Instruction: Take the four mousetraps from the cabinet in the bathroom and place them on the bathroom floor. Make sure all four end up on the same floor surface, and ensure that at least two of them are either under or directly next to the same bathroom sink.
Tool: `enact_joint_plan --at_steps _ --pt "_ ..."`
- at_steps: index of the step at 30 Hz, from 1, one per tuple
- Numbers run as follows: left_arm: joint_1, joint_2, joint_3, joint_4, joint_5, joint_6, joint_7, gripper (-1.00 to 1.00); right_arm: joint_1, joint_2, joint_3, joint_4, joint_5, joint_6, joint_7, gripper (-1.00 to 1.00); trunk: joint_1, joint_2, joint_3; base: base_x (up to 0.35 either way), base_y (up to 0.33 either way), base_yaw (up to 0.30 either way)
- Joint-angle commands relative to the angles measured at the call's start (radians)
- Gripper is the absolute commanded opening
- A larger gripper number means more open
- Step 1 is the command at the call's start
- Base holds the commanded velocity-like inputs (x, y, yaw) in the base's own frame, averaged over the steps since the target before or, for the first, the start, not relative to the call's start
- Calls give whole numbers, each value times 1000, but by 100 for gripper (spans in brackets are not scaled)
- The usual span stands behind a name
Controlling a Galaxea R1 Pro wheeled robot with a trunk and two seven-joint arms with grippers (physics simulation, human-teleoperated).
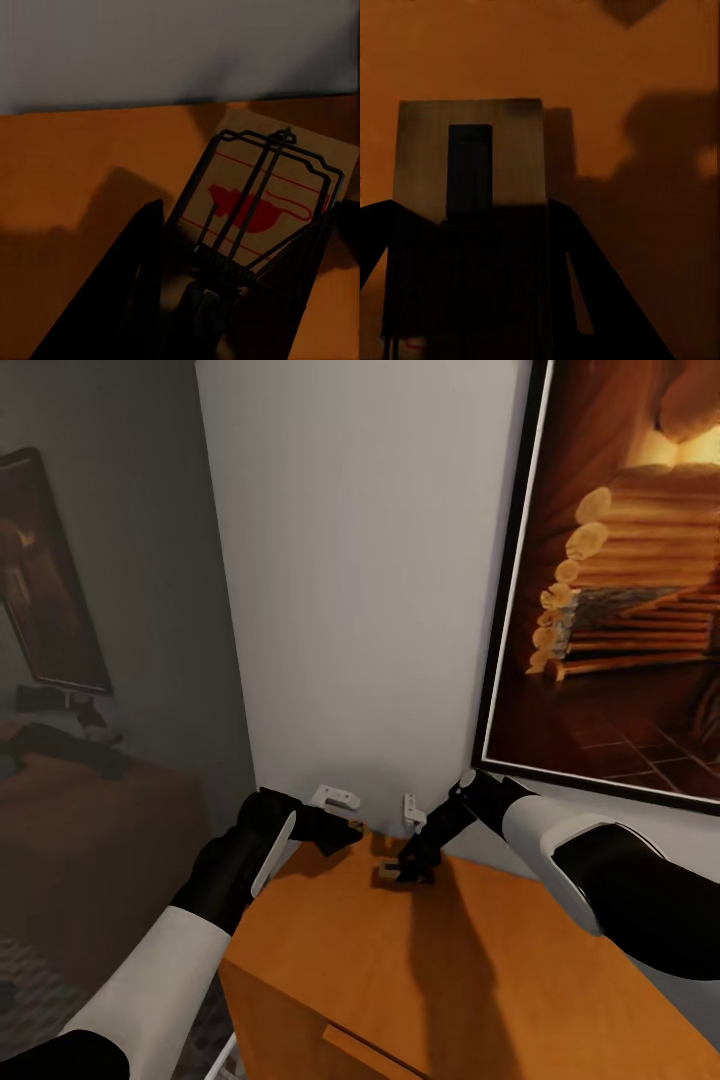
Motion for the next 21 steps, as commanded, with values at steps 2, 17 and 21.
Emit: enact_joint_plan --at_steps 2,17,21 --pt "-1 0 0 -1 -3 5 -3 -100 -2 1 -7 3 7 1 2 -100 -8 13 5 -24 0 0" --pt "-1 0 0 -1 -3 5 -3 -100 -2 0 -7 3 7 1 3 -100 -65 118 52 -291 0 0" --pt "-1 0 0 -1 -3 5 -3 -100 -2 1 -7 3 7 1 3 -100 -81 146 65 -235 0 0"
